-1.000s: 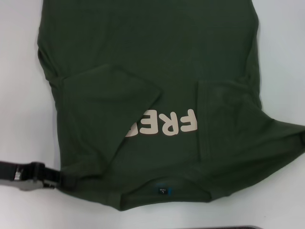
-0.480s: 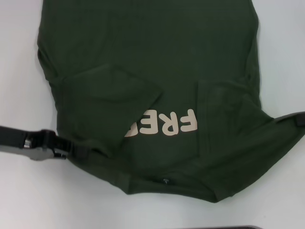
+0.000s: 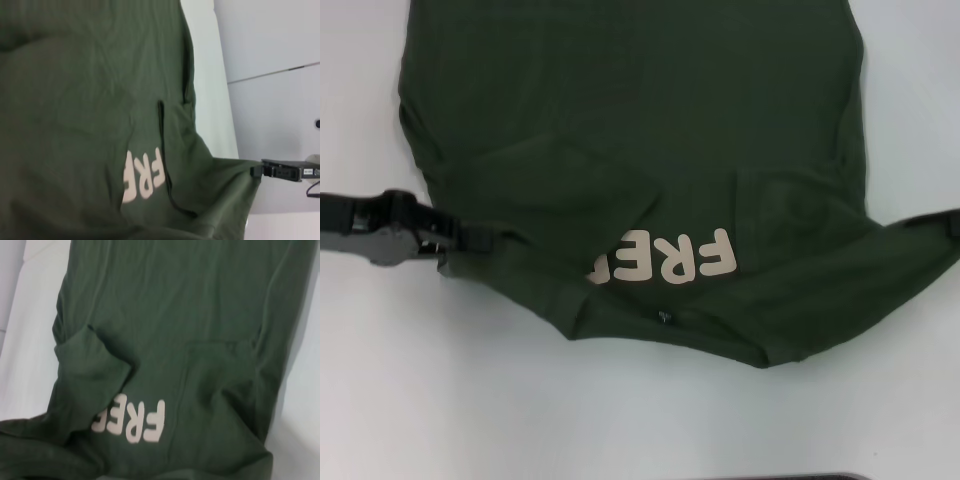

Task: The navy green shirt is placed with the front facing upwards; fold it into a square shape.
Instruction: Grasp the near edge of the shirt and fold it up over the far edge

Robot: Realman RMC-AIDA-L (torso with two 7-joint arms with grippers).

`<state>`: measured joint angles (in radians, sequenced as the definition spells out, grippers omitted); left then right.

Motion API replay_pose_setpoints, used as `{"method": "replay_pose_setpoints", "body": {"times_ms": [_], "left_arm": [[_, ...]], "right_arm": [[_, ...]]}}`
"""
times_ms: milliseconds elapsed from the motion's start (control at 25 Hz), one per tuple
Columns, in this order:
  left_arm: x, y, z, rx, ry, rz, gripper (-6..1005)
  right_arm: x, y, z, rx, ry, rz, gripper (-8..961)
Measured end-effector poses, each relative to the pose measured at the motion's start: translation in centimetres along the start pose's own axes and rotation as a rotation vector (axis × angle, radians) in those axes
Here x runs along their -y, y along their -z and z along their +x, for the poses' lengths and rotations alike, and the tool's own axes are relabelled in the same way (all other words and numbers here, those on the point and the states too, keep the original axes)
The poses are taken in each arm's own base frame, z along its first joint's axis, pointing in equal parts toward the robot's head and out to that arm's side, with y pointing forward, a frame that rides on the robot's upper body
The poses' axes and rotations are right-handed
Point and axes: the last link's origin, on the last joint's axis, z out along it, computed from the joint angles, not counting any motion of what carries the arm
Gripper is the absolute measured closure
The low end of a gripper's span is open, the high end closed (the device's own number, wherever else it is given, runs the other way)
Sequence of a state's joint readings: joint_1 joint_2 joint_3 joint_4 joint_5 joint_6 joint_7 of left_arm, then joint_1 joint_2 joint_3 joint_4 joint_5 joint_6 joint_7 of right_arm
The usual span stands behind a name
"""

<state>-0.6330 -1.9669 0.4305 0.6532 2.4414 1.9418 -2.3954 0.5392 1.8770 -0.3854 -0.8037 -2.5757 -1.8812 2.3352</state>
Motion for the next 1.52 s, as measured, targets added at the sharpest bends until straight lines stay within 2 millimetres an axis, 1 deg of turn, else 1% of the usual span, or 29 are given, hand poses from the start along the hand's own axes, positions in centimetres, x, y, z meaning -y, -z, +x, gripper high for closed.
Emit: {"method": "replay_pose_setpoints", "body": {"times_ms": [200, 400, 600, 760, 920, 1080, 1200, 1360, 1520], "left_arm": [[-0.6, -1.0, 1.3, -0.024, -0.021, -0.008, 956], [-1.0, -1.4, 2.5, -0.07, -0.038, -0.009, 956], [-1.1, -1.3, 3.7, -0.146, -0.052, -0.01, 957], [-0.9, -0.7, 4.6, -0.212, -0.049, 0.008, 957], [-0.9, -0.7, 4.6, -0.216, -0.05, 0.011, 957], [-0.4, -0.3, 4.0, -0.218, -0.04, 0.013, 957], [-0.3, -0.1, 4.0, -0.223, -0.039, 0.018, 957], [-0.7, -0.1, 4.7, -0.241, -0.053, 0.016, 957], [-0.7, -0.2, 5.6, -0.283, -0.06, 0.032, 957]], "right_arm": [[-0.6, 0.1, -1.0, 0.042, 0.008, -0.025, 950], [-1.4, -0.1, -2.2, 0.062, 0.031, -0.042, 951], [-1.7, -0.1, -3.1, 0.104, 0.029, -0.048, 951], [-1.8, 0.3, -3.7, 0.149, 0.016, -0.044, 951], [-1.9, 0.3, -3.6, 0.145, 0.018, -0.056, 950], [-1.9, 0.3, -3.4, 0.141, 0.019, -0.06, 950], [-1.9, 0.4, -3.5, 0.149, 0.017, -0.057, 950], [-1.8, 0.5, -3.8, 0.166, 0.018, -0.045, 950], [-1.8, 0.2, -4.7, 0.226, 0.021, -0.043, 950]]}}
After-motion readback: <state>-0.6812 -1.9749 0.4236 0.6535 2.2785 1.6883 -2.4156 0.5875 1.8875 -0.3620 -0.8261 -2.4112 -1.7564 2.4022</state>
